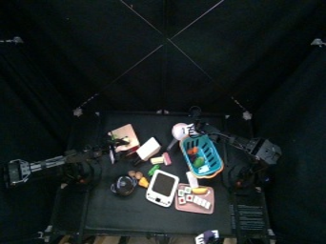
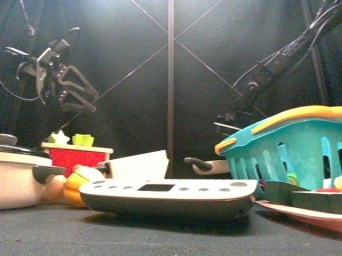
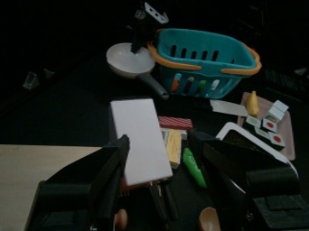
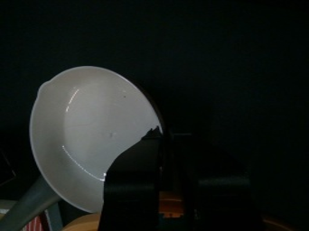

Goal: Place pan in top right corner

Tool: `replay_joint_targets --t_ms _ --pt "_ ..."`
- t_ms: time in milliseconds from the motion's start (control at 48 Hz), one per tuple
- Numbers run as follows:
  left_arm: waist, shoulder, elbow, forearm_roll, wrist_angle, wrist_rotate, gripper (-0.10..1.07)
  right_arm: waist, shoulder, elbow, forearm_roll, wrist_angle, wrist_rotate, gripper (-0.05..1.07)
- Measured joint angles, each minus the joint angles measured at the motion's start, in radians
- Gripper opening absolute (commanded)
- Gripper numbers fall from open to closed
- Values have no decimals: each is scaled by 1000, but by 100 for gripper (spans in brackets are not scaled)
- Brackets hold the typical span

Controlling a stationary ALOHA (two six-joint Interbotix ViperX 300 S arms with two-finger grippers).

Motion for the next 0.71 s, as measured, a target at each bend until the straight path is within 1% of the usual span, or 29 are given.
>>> replay_joint_targets --t_ms 167,479,708 --pt "-2 0 0 0 0 -2 90 2 0 -2 -2 -6 2 62" --pt "0 0 0 -2 0 -2 90 0 0 -18 -21 -17 5 64" --pt "0 0 0 -2 0 0 90 0 -2 -54 -31 -20 5 73"
